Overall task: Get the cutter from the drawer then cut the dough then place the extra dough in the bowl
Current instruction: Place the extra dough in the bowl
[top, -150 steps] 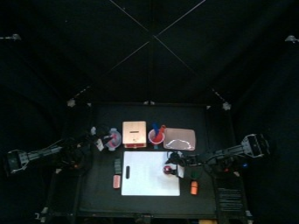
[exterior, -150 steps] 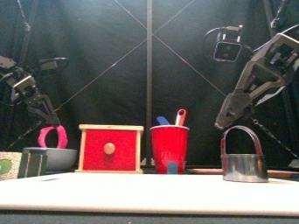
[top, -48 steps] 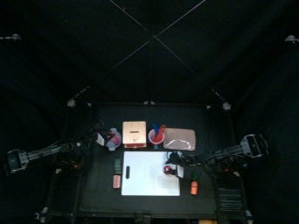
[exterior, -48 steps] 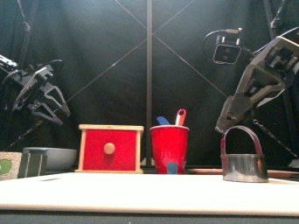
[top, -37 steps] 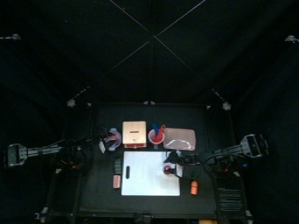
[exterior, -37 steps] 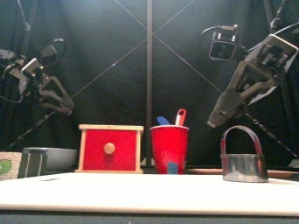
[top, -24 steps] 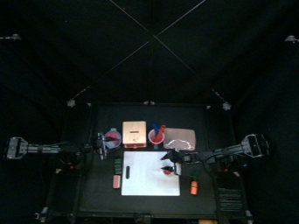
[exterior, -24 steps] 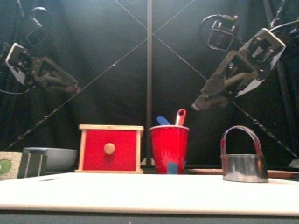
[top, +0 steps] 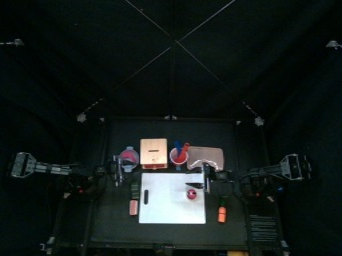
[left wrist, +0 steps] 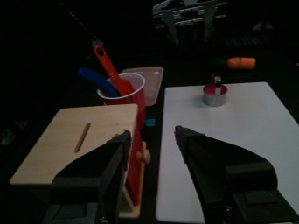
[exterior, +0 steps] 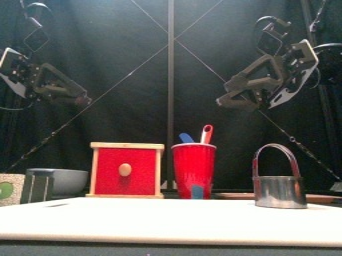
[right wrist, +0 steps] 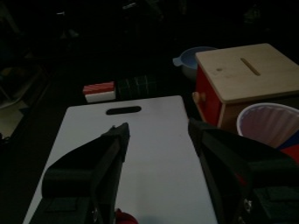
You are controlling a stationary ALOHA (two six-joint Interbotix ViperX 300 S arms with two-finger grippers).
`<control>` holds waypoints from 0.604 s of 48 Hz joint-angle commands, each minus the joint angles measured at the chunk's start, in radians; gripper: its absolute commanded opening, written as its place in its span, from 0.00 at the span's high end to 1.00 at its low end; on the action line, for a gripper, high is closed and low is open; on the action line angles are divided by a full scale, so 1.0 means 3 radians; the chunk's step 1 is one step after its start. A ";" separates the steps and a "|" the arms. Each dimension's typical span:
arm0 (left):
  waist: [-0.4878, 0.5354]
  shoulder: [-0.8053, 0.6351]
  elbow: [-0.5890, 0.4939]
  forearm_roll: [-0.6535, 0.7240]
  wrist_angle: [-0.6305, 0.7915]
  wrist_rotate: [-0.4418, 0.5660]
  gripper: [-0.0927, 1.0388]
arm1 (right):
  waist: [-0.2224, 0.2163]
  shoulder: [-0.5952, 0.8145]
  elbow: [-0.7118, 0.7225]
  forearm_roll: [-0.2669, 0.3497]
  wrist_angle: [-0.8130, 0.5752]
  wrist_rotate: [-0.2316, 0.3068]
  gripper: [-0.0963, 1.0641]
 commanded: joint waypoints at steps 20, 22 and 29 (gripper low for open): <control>-0.0005 0.0005 -0.0051 -0.0015 0.0005 -0.0005 0.19 | -0.0061 -0.0189 0.0010 0.0010 -0.0031 0.0010 0.14; -0.0005 0.0005 -0.0051 -0.0015 0.0010 -0.0005 0.19 | -0.0061 -0.0194 0.0015 0.0010 -0.0031 0.0010 0.14; -0.0005 0.0005 -0.0051 -0.0015 0.0031 0.0000 0.19 | -0.0077 -0.0194 0.0010 0.0010 -0.0031 0.0010 0.14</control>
